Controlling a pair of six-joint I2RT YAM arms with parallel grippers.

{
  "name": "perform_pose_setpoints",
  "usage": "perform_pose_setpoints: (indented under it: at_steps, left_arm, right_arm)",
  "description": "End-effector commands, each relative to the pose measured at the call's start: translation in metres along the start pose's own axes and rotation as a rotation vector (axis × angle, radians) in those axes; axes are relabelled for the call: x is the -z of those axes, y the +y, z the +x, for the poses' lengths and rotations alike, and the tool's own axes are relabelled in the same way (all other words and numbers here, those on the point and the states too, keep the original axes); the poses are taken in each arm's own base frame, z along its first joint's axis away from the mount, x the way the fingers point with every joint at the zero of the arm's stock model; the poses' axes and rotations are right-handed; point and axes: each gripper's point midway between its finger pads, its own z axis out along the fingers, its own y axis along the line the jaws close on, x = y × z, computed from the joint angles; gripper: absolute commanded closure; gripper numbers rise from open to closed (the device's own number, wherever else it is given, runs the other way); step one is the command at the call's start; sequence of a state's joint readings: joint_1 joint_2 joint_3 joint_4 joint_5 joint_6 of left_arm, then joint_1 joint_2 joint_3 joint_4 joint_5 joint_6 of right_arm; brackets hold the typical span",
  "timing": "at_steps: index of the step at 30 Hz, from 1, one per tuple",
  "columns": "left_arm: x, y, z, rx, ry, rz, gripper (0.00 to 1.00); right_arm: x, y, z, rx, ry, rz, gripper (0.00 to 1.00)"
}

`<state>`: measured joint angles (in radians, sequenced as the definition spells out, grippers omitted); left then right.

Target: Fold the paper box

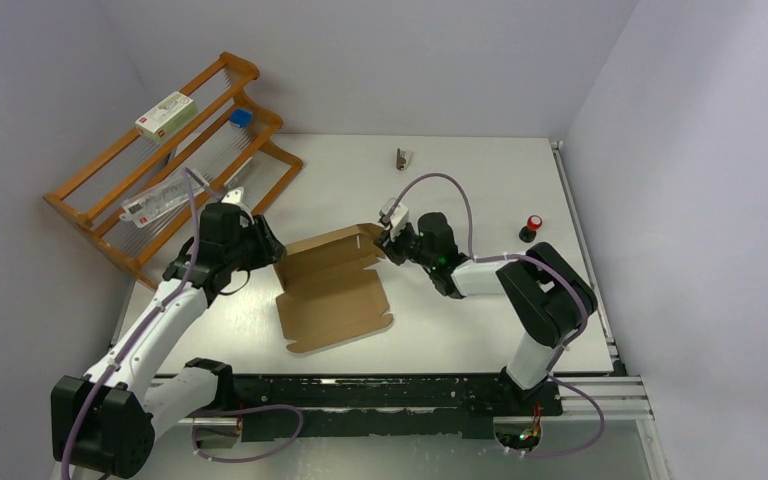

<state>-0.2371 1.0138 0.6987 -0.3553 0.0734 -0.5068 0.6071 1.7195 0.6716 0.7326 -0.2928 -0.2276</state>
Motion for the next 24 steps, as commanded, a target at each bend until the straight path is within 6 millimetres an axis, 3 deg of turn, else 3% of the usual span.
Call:
perform_pose_setpoints:
  at_steps: [1,8,16,20,24]
  left_arm:
    - [0.008,0.000,-0.005,-0.033,0.013,-0.017,0.52]
    - [0.021,-0.001,-0.027,-0.067,-0.047,-0.051,0.44]
    - [0.054,-0.027,-0.057,-0.158,-0.157,-0.029,0.34]
    - [0.066,-0.059,-0.044,-0.230,-0.175,0.036,0.33]
    - [0.068,-0.094,-0.013,-0.284,-0.162,0.121,0.31]
  right_arm:
    - [0.000,0.011,-0.015,0.000,-0.048,-0.077,0.83]
    - [0.015,0.019,-0.008,-0.035,-0.032,-0.080,0.97]
    - [0.019,0.025,-0.003,-0.043,-0.013,-0.026,0.99]
    - [0.019,0.029,-0.003,-0.039,-0.016,-0.012,0.98]
    - [0.017,0.030,0.000,-0.034,0.010,0.005,0.98]
